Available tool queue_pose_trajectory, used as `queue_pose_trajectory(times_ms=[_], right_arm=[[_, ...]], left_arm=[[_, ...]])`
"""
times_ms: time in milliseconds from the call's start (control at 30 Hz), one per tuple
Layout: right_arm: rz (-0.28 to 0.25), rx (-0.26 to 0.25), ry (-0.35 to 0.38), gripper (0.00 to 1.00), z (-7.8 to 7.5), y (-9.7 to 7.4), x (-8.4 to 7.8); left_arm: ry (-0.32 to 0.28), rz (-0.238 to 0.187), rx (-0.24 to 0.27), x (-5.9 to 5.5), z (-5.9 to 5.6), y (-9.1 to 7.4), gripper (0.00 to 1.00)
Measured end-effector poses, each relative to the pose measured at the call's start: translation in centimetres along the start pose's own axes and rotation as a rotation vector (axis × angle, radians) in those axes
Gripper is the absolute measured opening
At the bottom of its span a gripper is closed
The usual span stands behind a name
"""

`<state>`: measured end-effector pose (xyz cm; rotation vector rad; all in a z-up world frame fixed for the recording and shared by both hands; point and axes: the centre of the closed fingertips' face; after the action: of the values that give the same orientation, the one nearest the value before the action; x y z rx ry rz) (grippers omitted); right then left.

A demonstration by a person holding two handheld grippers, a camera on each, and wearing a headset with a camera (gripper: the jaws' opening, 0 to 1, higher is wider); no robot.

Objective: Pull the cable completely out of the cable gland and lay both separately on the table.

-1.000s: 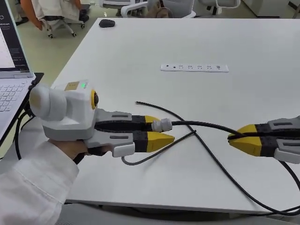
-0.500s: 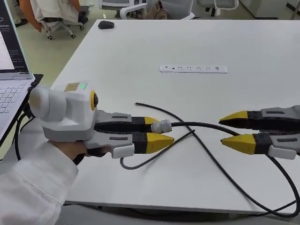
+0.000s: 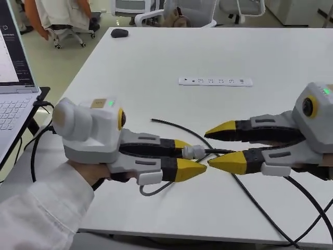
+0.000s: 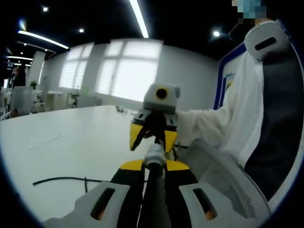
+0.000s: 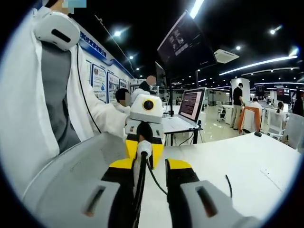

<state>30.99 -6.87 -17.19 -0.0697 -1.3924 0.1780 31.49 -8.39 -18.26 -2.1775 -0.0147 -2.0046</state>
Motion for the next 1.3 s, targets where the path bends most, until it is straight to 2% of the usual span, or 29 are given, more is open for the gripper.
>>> queue_pose_trajectory(times_ms=[100, 433, 667, 1067, 1300], right_arm=[[0.021, 0.034, -0.002, 0.02, 0.7, 0.1, -0.5], [0.009, 0.016, 0.0, 0.02, 0.2, -0.2, -0.4], [0.003, -0.003, 0.007, 0.02, -0.2, -1.0, -0.7], [0.022, -0.058, 0.038, 0.02, -0.8, -3.9, -2.1], [0.036, -0.111, 0.072, 0.02, -1.2, -6.3, -3.5]], left_arm=[[-0.001, 0.003, -0.001, -0.1, 0.0, 0.0, 0.16], [0.0, -0.002, -0.006, 0.0, 0.1, 0.3, 0.16], [-0.002, 0.008, 0.01, -0.3, 0.5, -0.3, 0.16], [-0.008, 0.003, 0.038, -0.1, 1.0, -1.3, 0.16], [-0.011, 0.004, 0.047, -0.2, 1.2, -1.6, 0.16]])
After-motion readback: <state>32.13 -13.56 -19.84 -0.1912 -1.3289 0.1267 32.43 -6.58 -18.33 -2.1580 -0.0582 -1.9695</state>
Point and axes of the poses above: the centre of the closed fingertips' face, and the gripper's own axes: y roughly forward along the fingers, z roughly to its left, x roughly out of its top, and after that the axes turned 9 degrees about y, right-handed
